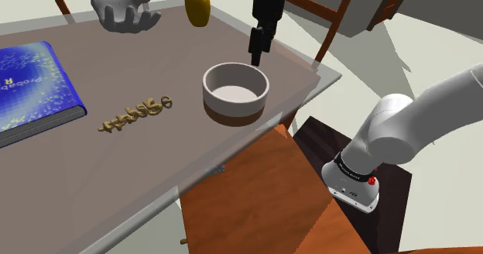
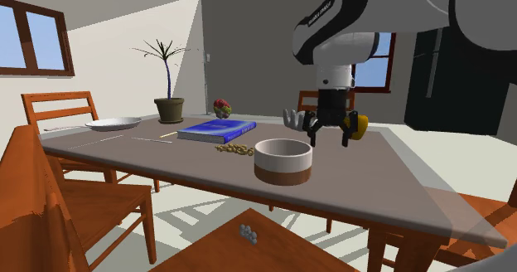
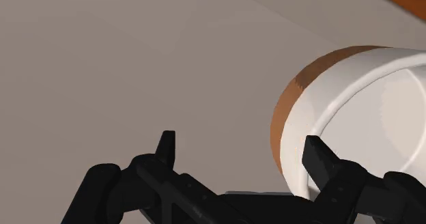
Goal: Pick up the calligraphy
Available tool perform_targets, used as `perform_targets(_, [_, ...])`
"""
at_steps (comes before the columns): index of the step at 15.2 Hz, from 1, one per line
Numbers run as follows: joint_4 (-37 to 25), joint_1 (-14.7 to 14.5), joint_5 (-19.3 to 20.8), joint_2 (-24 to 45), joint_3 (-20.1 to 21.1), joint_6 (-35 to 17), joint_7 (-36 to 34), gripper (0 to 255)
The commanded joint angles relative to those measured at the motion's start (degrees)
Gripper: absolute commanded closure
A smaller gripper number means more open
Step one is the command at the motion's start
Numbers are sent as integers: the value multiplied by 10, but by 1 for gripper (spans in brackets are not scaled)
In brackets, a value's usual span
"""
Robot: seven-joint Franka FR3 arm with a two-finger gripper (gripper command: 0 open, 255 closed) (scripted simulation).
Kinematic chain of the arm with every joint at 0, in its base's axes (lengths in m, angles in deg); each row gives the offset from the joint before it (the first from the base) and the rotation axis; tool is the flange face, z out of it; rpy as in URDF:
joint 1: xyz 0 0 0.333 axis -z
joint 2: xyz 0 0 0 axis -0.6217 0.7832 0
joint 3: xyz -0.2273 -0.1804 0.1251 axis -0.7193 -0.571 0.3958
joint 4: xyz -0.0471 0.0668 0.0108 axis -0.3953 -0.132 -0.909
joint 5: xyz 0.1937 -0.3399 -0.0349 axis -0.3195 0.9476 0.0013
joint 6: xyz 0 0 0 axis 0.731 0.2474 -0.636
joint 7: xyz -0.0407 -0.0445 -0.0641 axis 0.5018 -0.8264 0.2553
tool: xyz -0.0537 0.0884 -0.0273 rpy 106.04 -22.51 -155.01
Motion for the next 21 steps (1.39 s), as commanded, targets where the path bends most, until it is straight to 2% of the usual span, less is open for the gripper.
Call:
perform_targets(1, [-21,-9,-12,33,12,-12,-8,0])
perform_targets(12, [-185,-54,-43,221,69,-42,-41,0])
perform_targets(21, [-387,-96,-28,398,121,-26,-77,0])
